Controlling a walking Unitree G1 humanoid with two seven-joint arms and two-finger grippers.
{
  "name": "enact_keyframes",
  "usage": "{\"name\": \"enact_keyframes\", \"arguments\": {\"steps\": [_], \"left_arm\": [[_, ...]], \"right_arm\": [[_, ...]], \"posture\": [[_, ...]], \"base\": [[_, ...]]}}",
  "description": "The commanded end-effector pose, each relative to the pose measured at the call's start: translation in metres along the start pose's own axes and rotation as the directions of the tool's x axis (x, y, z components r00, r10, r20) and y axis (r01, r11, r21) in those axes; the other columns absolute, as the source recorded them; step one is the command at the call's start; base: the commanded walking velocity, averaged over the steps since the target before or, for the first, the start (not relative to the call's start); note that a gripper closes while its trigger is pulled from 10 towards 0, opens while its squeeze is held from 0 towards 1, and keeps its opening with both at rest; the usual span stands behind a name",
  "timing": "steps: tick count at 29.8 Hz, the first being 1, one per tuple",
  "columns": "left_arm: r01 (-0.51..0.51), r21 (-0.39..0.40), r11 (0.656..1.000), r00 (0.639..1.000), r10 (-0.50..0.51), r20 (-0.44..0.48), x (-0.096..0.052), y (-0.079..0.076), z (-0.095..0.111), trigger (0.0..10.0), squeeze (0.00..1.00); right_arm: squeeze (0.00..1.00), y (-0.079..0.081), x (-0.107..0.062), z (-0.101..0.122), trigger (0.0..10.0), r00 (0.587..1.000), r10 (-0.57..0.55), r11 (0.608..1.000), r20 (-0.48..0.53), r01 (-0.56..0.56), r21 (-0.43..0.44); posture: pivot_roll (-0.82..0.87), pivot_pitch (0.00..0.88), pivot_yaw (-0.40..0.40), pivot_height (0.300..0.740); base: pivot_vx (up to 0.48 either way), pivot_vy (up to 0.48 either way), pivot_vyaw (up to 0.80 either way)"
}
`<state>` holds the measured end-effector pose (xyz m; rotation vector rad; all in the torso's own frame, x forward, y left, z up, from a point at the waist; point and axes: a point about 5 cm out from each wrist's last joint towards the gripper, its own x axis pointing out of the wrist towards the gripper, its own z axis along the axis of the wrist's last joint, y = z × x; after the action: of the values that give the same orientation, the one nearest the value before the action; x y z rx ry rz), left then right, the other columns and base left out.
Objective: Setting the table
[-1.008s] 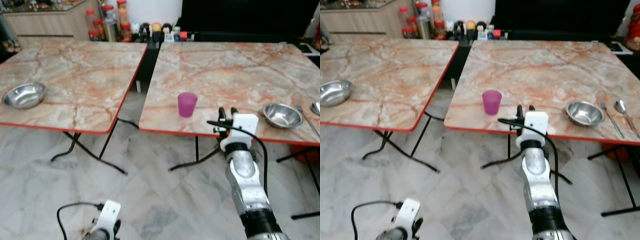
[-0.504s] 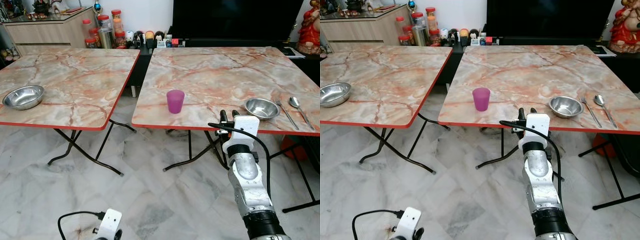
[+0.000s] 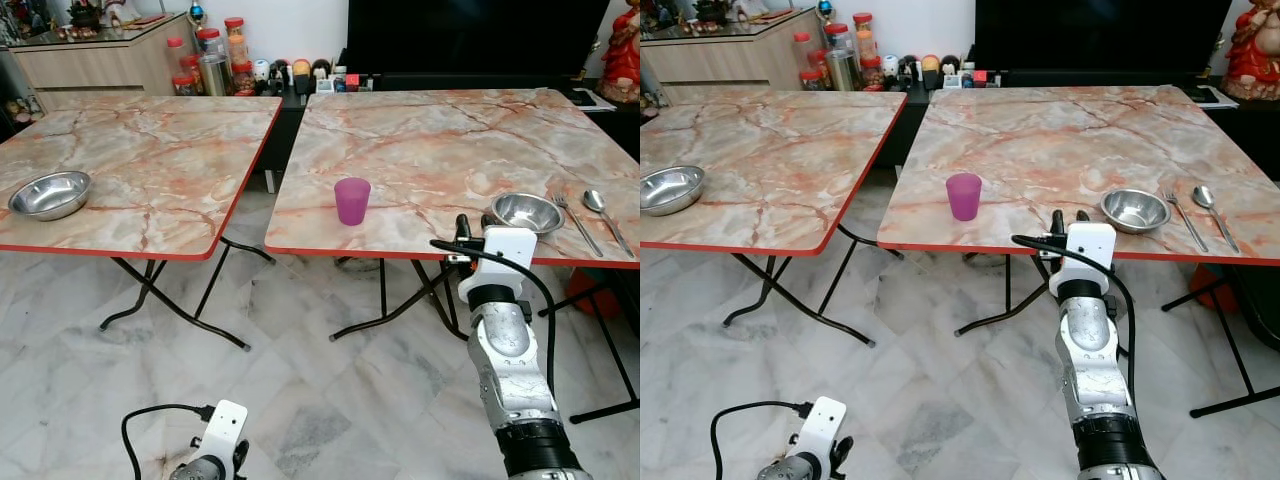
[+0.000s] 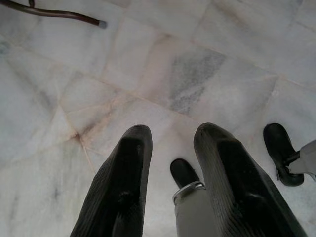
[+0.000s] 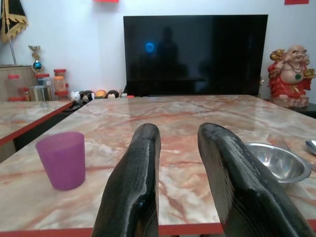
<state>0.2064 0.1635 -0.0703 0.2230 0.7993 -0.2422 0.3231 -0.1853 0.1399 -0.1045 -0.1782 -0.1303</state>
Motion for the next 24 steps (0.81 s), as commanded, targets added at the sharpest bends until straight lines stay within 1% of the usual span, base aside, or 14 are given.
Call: {"name": "enact_keyframes", "arguments": {"steps": [1,3,4,7,13,15,19,24], "left_arm": [[0.006,0.01,1.0,1.0,-0.006,-0.029,-0.001,0.001,-0.004,10.0,0.0],[0.006,0.01,1.0,1.0,-0.006,-0.029,-0.001,0.001,-0.004,10.0,0.0],[0.013,0.014,1.0,1.0,-0.013,-0.017,0.001,0.0,0.0,10.0,0.0],[0.023,0.017,1.0,1.0,-0.023,0.001,0.003,-0.001,0.007,10.0,0.0],[0.012,-0.006,1.0,1.0,-0.012,-0.022,0.002,-0.003,0.001,10.0,0.0],[0.029,0.007,1.0,0.999,-0.029,-0.026,0.001,-0.007,0.0,10.0,0.0],[0.025,-0.005,1.0,0.999,-0.025,-0.027,0.001,-0.007,-0.002,10.0,0.0],[0.043,0.01,0.999,0.998,-0.042,-0.04,0.001,-0.01,-0.005,10.0,0.0]], "right_arm": [[0.0,-0.001,0.0,0.005,10.0,1.0,-0.013,1.0,0.013,0.013,0.013],[0.0,-0.001,0.0,0.005,10.0,1.0,-0.016,1.0,0.014,0.016,0.014],[0.0,-0.003,0.0,0.004,10.0,1.0,-0.02,1.0,0.012,0.02,0.01],[0.0,-0.006,0.0,0.003,10.0,1.0,-0.027,1.0,0.009,0.027,0.003],[0.0,-0.003,0.001,0.005,10.0,1.0,-0.018,1.0,0.008,0.018,0.002],[0.0,-0.003,0.002,0.007,10.0,1.0,-0.017,1.0,0.017,0.017,0.001],[0.0,-0.003,0.002,0.007,10.0,1.0,-0.017,1.0,0.016,0.017,-0.001],[0.0,-0.006,-0.001,0.007,10.0,1.0,-0.026,1.0,0.014,0.026,-0.003]], "posture": [[-0.2,0.0,0.061,0.736],[-0.2,0.0,0.061,0.736],[-0.21,0.0,0.07,0.736],[-0.21,0.0,0.064,0.736],[-0.22,0.0,0.056,0.736],[-0.21,0.0,0.047,0.736],[-0.22,0.0,0.055,0.736],[-0.24,0.0,0.061,0.736]], "base": [[0.0,0.0,0.0],[0.0,0.0,0.0],[0.0,0.0,0.0],[0.0,0.0,0.0],[0.0,0.0,0.0],[0.0,0.0,0.0],[0.0,0.0,0.0],[0.0,0.0,0.0]]}}
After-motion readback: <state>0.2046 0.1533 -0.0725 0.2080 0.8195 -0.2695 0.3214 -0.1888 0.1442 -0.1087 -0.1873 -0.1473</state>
